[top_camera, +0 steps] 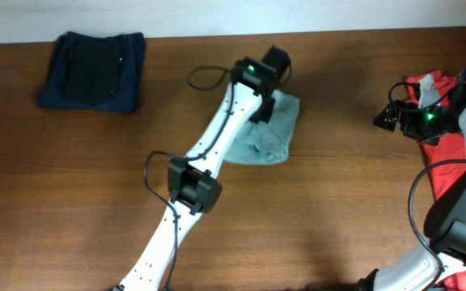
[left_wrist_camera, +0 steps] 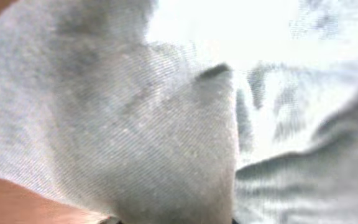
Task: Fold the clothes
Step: 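Carry the bundle with the left gripper to the navy garment at top left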
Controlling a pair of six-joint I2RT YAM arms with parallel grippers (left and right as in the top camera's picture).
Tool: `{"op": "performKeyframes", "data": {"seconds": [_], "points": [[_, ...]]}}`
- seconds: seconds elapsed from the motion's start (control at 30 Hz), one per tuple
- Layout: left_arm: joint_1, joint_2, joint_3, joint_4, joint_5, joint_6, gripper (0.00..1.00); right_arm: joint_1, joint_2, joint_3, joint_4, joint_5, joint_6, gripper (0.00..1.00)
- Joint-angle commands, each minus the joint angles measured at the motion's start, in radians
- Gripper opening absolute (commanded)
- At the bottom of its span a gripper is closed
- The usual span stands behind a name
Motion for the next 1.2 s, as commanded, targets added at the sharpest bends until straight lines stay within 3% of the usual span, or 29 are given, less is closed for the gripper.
{"op": "performKeyframes", "data": {"seconds": [0.0, 0.37, 0.8, 1.0, 1.17], "points": [[0.044, -0.083, 0.045, 0.023, -0.058, 0.024, 0.01, -0.001, -0.006, 0.014, -0.003, 0.009, -0.008, 0.99], [0.239, -0.245, 0.045, 0.152, 0.036, -0.028, 0.01, -0.001, -0.006, 0.014, -0.003, 0.009, -0.008, 0.99], [0.647, -0.284, 0.038, 0.369, 0.251, -0.343, 0.0, -0.001, -0.006, 0.014, -0.003, 0.009, -0.008, 0.99], [0.781, -0.284, -0.08, 0.557, 0.438, -0.474, 0.01, -0.001, -0.006, 0.014, -0.003, 0.009, -0.008, 0.99], [0.805, -0.283, -0.268, 0.676, 0.504, -0.494, 0.0, -0.001, -0.006, 0.014, -0.003, 0.009, -0.008, 0.99]]}}
